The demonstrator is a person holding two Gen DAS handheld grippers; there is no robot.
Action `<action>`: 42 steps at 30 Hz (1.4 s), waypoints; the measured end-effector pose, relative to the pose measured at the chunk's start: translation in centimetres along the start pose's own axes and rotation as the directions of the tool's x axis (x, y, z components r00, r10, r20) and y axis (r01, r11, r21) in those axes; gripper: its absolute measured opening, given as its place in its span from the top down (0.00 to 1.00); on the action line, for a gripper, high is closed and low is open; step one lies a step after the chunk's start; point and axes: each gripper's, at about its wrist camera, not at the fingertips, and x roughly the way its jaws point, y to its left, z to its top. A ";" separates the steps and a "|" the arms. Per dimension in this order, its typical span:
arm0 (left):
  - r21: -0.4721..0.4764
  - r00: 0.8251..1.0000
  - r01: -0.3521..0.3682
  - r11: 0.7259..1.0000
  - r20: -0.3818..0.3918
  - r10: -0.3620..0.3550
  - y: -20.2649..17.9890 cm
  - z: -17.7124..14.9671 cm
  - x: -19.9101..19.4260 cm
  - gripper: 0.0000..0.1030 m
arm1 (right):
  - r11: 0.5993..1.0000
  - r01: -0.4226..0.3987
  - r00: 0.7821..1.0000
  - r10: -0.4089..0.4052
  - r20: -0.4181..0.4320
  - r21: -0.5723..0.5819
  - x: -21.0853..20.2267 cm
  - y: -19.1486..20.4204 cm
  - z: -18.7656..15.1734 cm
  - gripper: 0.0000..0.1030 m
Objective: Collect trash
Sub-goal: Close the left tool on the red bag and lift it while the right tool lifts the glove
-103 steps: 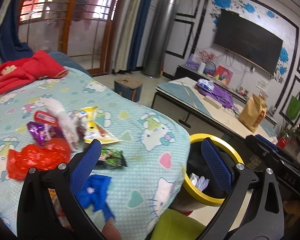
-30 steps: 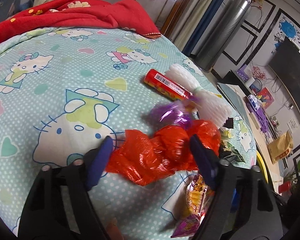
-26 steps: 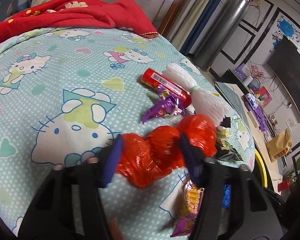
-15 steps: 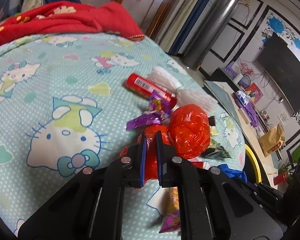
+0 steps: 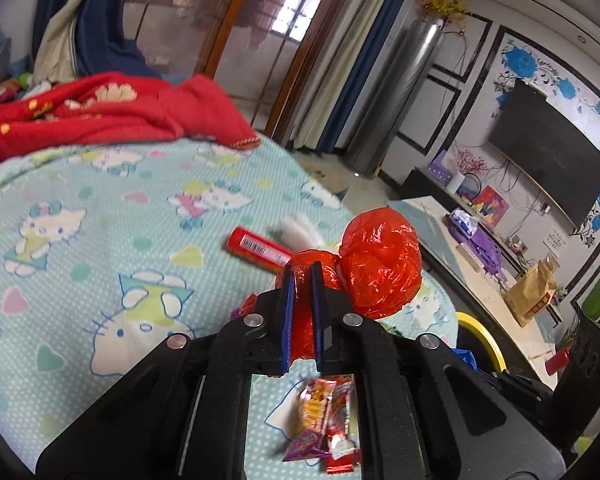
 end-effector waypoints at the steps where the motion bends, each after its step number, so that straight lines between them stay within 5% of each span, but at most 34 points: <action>1: 0.007 1.000 0.002 1.000 0.008 -0.002 -0.3 0.1 -0.2 0.96 | 1.000 0.003 1.000 -0.003 0.008 -0.002 -0.2 0.0 0.2 0.96; 23: 0.138 0.996 0.085 0.987 -0.022 -0.083 -6.9 -1.4 0.1 0.96 | 0.988 0.118 0.983 -0.130 0.129 0.097 -5.8 -6.3 1.5 0.96; 42: 0.244 0.986 0.157 0.957 -0.096 -0.137 -12.4 -4.1 1.9 0.96 | 0.953 0.227 0.955 -0.258 0.144 0.201 -9.3 -11.7 -0.2 0.96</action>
